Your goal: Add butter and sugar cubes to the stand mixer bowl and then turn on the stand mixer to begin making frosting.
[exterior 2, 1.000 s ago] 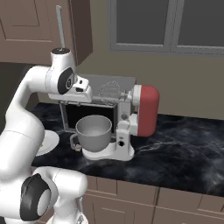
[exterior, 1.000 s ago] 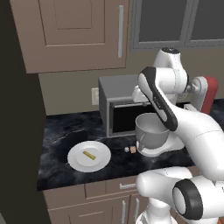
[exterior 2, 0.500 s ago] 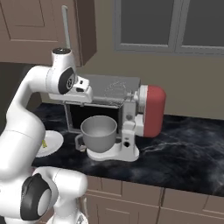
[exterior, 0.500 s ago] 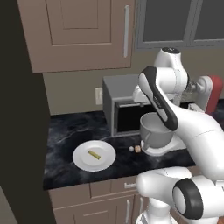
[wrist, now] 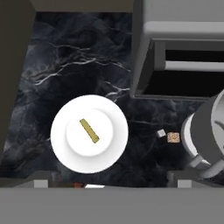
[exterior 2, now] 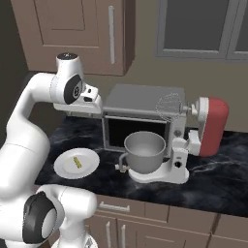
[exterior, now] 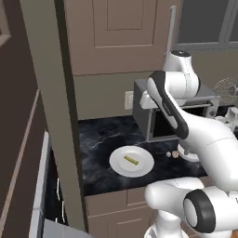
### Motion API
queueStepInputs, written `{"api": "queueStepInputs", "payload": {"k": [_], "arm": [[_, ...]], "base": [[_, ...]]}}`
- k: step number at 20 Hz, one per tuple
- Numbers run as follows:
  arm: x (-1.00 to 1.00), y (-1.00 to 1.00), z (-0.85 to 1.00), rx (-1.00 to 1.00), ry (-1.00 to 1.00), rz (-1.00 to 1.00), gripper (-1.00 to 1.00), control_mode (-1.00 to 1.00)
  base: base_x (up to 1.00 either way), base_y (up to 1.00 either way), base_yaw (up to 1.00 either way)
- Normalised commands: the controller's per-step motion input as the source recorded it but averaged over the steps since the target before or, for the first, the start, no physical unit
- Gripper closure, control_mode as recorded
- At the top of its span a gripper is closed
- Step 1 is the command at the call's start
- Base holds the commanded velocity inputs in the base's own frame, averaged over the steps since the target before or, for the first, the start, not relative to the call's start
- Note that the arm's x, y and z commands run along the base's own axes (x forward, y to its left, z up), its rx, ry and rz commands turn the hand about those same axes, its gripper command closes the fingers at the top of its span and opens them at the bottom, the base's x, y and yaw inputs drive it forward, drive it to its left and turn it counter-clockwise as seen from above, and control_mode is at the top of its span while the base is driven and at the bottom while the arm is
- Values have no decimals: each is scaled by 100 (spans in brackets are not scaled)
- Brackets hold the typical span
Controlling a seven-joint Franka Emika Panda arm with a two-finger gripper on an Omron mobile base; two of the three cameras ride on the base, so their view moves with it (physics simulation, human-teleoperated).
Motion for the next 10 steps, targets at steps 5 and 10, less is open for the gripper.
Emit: {"api": "queueStepInputs", "payload": {"k": [5,10], "arm": [[0,0,0,0,0,0,-100,100],[0,0,0,0,0,0,-100,100]], "base": [[34,26,-4],[50,0,-3]]}}
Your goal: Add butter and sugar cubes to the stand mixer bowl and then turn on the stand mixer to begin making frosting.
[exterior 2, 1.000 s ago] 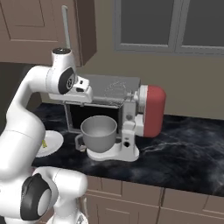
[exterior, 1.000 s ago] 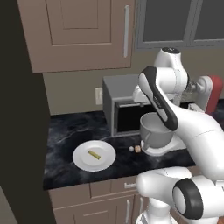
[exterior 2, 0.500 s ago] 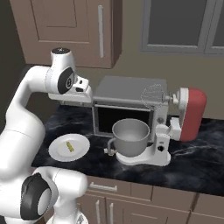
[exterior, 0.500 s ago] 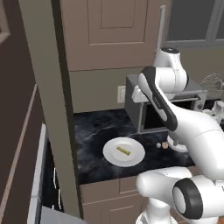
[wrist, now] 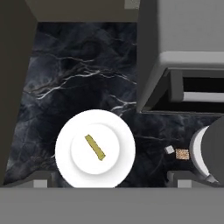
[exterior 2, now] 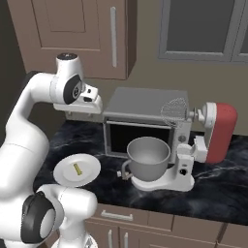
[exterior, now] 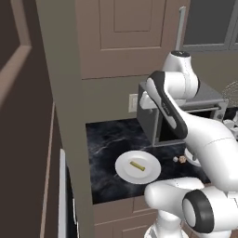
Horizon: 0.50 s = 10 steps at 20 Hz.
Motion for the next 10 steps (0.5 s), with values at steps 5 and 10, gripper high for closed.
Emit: {"api": "queueStepInputs", "payload": {"k": [5,10], "arm": [[0,0,0,0,0,0,-100,100],[0,0,0,0,0,0,-100,100]], "base": [[58,0,-2],[51,0,0]]}}
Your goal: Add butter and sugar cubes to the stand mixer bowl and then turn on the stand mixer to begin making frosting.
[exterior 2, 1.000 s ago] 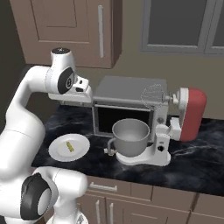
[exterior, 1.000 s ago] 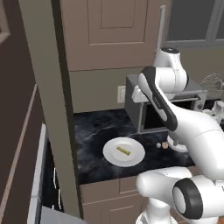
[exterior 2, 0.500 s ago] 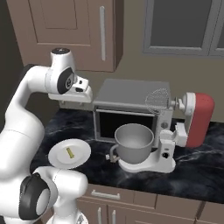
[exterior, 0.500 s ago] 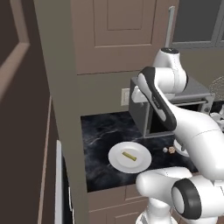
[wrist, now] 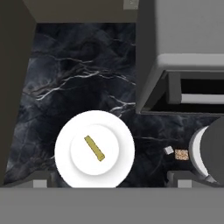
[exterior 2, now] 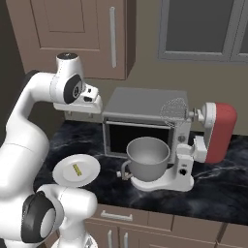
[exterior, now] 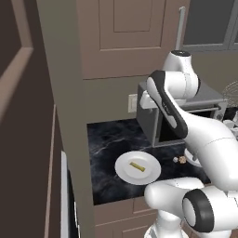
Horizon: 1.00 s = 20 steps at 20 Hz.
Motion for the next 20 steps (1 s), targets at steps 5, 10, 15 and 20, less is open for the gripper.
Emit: {"api": "queueStepInputs", "payload": {"k": [5,10,15,20], "arm": [[0,0,0,0,0,0,-100,100],[0,1,-13,0,1,0,-100,-100],[-11,29,-52,0,6,0,-100,-100],[-31,33,-50,0,9,0,-100,-100]], "base": [[18,0,0],[3,0,0],[0,0,0],[0,0,0]]}}
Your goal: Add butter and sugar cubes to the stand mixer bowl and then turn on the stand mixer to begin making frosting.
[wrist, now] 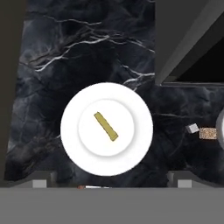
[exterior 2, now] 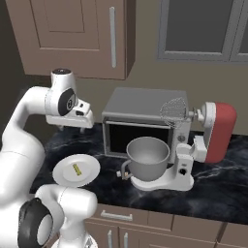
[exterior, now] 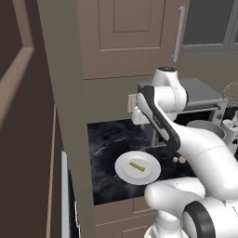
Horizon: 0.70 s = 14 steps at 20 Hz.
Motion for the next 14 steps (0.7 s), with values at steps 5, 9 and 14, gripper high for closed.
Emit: {"api": "queueStepInputs", "payload": {"k": [5,9,14], "arm": [[-21,12,-51,-2,18,0,-100,-100],[-7,4,-61,-4,16,0,-100,-100],[-14,4,-66,-8,12,0,-100,-100]], "base": [[0,0,0],[0,0,0],[0,0,0]]}}
